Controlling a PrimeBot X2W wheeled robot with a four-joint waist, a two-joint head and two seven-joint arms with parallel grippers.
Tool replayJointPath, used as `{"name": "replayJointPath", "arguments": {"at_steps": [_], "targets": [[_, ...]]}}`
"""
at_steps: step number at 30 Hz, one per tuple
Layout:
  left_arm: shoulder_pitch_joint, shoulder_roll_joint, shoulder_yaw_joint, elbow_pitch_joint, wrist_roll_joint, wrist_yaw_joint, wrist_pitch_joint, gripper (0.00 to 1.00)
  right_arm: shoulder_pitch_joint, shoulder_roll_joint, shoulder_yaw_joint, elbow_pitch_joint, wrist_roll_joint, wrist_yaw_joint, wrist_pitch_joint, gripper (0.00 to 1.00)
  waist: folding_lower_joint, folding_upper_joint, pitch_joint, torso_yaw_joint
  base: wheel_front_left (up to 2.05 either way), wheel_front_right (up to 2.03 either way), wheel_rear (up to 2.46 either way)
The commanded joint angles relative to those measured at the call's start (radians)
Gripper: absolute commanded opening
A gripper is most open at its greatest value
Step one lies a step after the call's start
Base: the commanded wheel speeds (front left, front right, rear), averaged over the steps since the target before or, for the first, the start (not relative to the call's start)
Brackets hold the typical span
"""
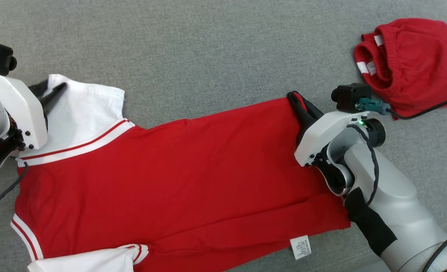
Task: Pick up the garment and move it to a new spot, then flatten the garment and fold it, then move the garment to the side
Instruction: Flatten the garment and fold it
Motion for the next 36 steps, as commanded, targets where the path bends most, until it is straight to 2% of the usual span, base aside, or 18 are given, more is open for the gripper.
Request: {"name": "replayJointPath", "arguments": {"at_steps": [1,8,13,17,27,36], "targets": [[-0.023,0.011,-0.022,0.006,-0.016,-0.001,-0.009,0.0,0.008,0.0,0.01,0.014,0.009,0.0,-0.004,0.0,-0.0001,0.0,-0.007,0.001,0.0,0.0,0.0],[-0.04,0.014,-0.076,0.023,-0.062,-0.001,-0.067,0.0,0.017,-0.013,0.019,0.027,0.021,0.0,-0.044,0.0,-0.0001,0.0,-0.049,0.017,0.0,0.0,0.0],[-0.024,0.007,-0.11,0.007,-0.125,-0.001,-0.101,0.0,0.038,-0.041,0.023,0.033,0.035,0.0,-0.092,0.0,-0.0001,0.0,-0.117,0.049,0.0,0.0,0.0],[0.009,0.006,-0.142,-0.03,-0.194,-0.001,-0.088,0.0,0.071,-0.072,0.031,0.041,0.047,0.0,-0.115,0.0,-0.0001,0.0,-0.186,0.086,0.0,0.0,0.0],[0.096,0.053,-0.202,-0.197,-0.398,-0.001,0.062,0.0,0.168,-0.145,0.078,0.048,0.115,0.0,-0.102,0.0,-0.0001,0.0,-0.346,0.161,0.0,0.0,0.0],[0.156,0.092,-0.247,-0.313,-0.54,-0.001,0.265,0.0,0.215,-0.212,0.153,0.014,0.212,0.0,-0.031,0.0,-0.0001,0.0,-0.412,0.202,0.0,0.0,0.0]]}}
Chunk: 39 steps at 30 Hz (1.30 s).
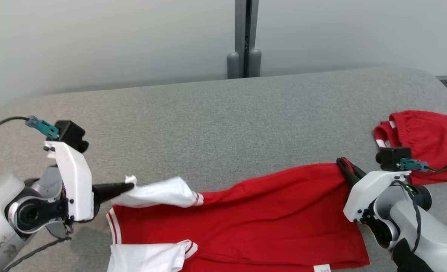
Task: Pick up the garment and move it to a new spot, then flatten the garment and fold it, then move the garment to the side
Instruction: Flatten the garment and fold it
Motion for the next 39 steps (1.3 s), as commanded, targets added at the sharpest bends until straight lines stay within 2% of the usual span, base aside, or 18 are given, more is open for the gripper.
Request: {"name": "replayJointPath", "arguments": {"at_steps": [1,11,19,32,39], "targets": [[0.013,0.007,-0.001,-0.01,-0.014,-0.001,0.016,0.0,0.011,-0.015,0.011,-0.008,0.017,0.0,0.012,0.0,0.0,0.0,-0.014,0.013,0.0,0.0,0.0],[0.052,0.01,-0.031,-0.047,-0.057,-0.001,0.127,0.0,-0.011,-0.103,0.127,-0.04,0.114,0.0,0.105,0.0,0.0,0.0,-0.036,0.035,0.0,0.0,0.0],[0.065,0.005,-0.035,-0.056,-0.071,-0.001,0.164,0.0,-0.018,-0.146,0.19,-0.06,0.181,0.0,0.129,0.0,0.0,0.0,-0.035,0.043,0.0,0.0,0.0],[0.093,-0.006,-0.05,-0.052,-0.081,-0.001,0.221,0.0,-0.045,-0.238,0.338,-0.193,0.315,0.0,0.252,0.0,0.0,0.0,-0.041,0.032,0.0,0.0,0.0],[0.113,-0.012,-0.061,-0.032,-0.082,-0.001,0.247,0.0,-0.06,-0.271,0.417,-0.214,0.363,0.0,0.3,0.0,0.0,0.0,-0.039,0.026,0.0,0.0,0.0]]}}
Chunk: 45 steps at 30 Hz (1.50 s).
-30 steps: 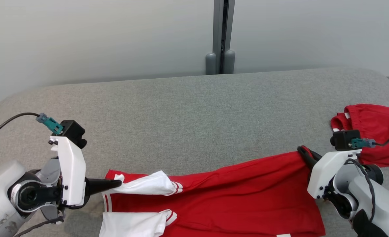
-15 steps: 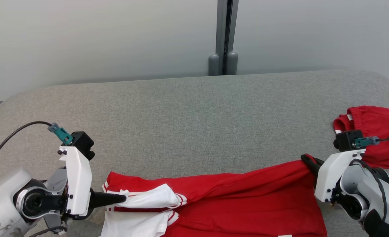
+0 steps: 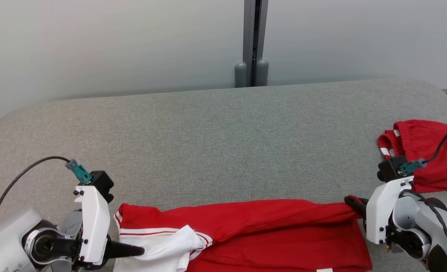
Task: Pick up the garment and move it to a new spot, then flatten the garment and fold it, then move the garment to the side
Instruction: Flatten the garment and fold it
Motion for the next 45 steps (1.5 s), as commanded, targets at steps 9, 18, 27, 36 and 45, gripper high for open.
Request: {"name": "replayJointPath", "arguments": {"at_steps": [9,18,27,36,45], "targets": [[0.052,-0.02,-0.011,0.044,-0.007,-0.001,0.019,1.0,-0.011,-0.013,0.088,0.019,0.06,0.0,0.06,1.0,0.0,0.0,-0.006,0.0,0.0,0.0,0.0],[0.047,-0.024,0.003,0.054,0.015,-0.001,-0.003,1.0,-0.027,-0.034,0.113,0.018,0.061,0.0,0.017,1.0,0.0,0.0,-0.026,0.0,0.0,0.0,0.0],[0.035,0.006,0.077,-0.014,0.106,-0.001,-0.185,1.0,-0.043,-0.101,0.059,-0.041,0.068,0.0,-0.161,1.0,0.0,0.0,-0.061,0.003,0.0,0.0,0.0],[0.114,0.027,0.18,-0.034,0.235,0.002,-0.582,1.0,0.005,-0.098,-0.124,-0.016,0.0,0.0,-0.405,1.0,0.0,0.0,-0.089,0.004,0.0,0.0,0.0],[0.274,0.019,0.29,-0.062,0.36,0.207,-1.033,1.0,0.283,0.06,-0.768,-0.178,-0.388,0.0,-0.409,1.0,0.0,0.0,-0.09,0.011,0.0,0.0,0.0]]}}
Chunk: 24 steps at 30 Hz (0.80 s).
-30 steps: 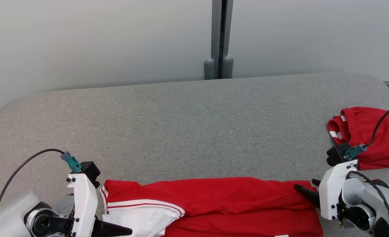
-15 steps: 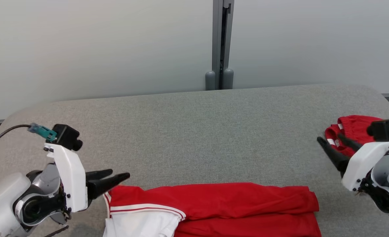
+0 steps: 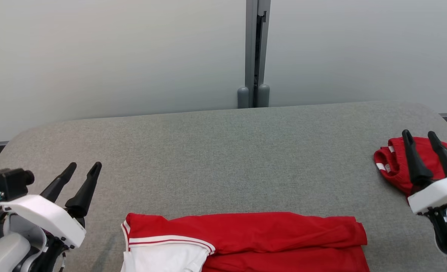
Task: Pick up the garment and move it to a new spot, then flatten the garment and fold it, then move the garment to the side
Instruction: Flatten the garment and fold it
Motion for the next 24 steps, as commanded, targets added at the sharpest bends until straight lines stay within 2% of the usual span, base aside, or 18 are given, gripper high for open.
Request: {"name": "replayJointPath", "arguments": {"at_steps": [1,3,5,8,11,15,16,19,24], "targets": [[0.032,-0.013,0.026,-0.008,0.013,0.029,-0.025,1.0,0.047,0.027,-0.063,-0.041,-0.06,0.0,-0.004,1.0,0.0,-0.0001,0.001,0.003,0.0,0.0,0.0],[0.07,-0.028,0.078,-0.026,0.038,0.072,-0.044,1.0,0.131,0.09,-0.158,-0.112,-0.157,0.0,-0.004,1.0,0.0,-0.0001,0.002,0.008,0.0,0.0,0.0],[0.108,-0.061,0.178,-0.057,0.107,0.108,-0.048,1.0,0.195,0.146,-0.239,-0.185,-0.236,0.0,-0.004,1.0,0.0,-0.0001,0.004,0.014,0.0,0.0,0.0],[0.225,-0.14,0.34,-0.109,0.258,0.155,-0.048,1.0,0.285,0.223,-0.316,-0.264,-0.322,0.0,-0.004,1.0,0.0,-0.0001,0.005,0.019,0.0,0.0,0.0],[0.332,-0.23,0.477,-0.169,0.4,0.174,-0.048,1.0,0.345,0.273,-0.355,-0.307,-0.374,0.0,-0.005,1.0,0.0,-0.0001,0.005,0.021,0.0,0.0,0.0],[0.466,-0.344,0.598,-0.193,0.539,0.158,-0.048,1.0,0.394,0.31,-0.38,-0.322,-0.412,0.0,-0.004,1.0,0.0,-0.0001,0.008,0.018,0.0,0.0,0.0],[0.466,-0.344,0.598,-0.193,0.539,0.158,-0.048,1.0,0.394,0.31,-0.38,-0.322,-0.412,0.0,-0.004,1.0,0.0,-0.0001,0.008,0.018,0.0,0.0,0.0],[0.52,-0.411,0.674,-0.195,0.635,0.14,-0.048,1.0,0.408,0.319,-0.377,-0.311,-0.439,0.0,-0.005,1.0,0.0,-0.0001,0.013,0.016,0.0,0.0,0.0],[0.568,-0.517,0.745,-0.179,0.751,0.085,-0.048,1.0,0.416,0.33,-0.362,-0.263,-0.461,0.0,-0.004,1.0,0.0,-0.0001,0.021,0.02,0.0,0.0,0.0]]}}
